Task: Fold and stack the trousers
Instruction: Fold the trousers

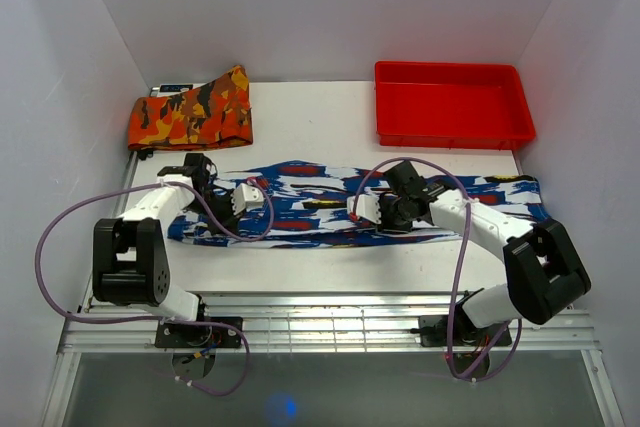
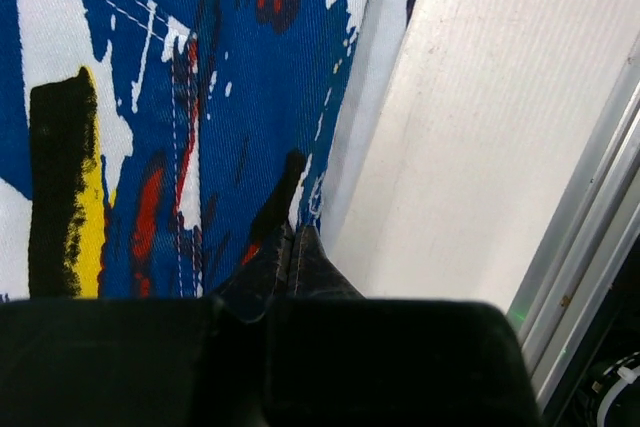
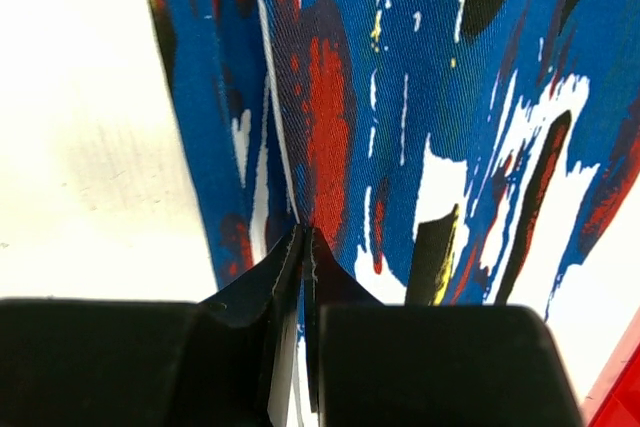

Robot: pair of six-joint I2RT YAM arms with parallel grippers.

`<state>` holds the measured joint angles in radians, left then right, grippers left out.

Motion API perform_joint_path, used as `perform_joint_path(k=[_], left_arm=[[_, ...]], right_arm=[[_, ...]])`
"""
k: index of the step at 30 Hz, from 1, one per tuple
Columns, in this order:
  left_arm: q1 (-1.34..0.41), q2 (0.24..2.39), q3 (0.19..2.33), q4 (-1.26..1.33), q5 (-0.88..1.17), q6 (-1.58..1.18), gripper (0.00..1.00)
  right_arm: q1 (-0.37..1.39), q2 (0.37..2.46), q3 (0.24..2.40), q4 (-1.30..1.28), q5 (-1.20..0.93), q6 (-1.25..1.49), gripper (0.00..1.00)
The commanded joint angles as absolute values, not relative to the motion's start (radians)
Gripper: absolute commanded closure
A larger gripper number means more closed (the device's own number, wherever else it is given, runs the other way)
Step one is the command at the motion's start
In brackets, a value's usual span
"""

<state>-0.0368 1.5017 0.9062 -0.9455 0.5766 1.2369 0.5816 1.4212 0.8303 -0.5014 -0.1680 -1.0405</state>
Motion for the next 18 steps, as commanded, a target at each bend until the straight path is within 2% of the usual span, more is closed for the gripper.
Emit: perform_joint_path(k=[1, 11, 18], left_arm=[[-0.029, 1.437, 0.914, -1.029, 0.617, 1.264, 1.0], [-0.006, 1.384, 0.888, -1.121, 0.626, 1.325, 1.0], [-0.006, 1.478, 0.813, -1.069, 0.597, 1.318, 1.0]], right_arm=[[0.58, 1.381, 0.864, -0.566, -0.222, -1.06, 0.92], [0.578, 1.322, 0.83, -0.64, -0.267, -1.065, 0.92], [0.583, 1.388, 0.752, -0.588, -0.294, -1.054, 0.92]])
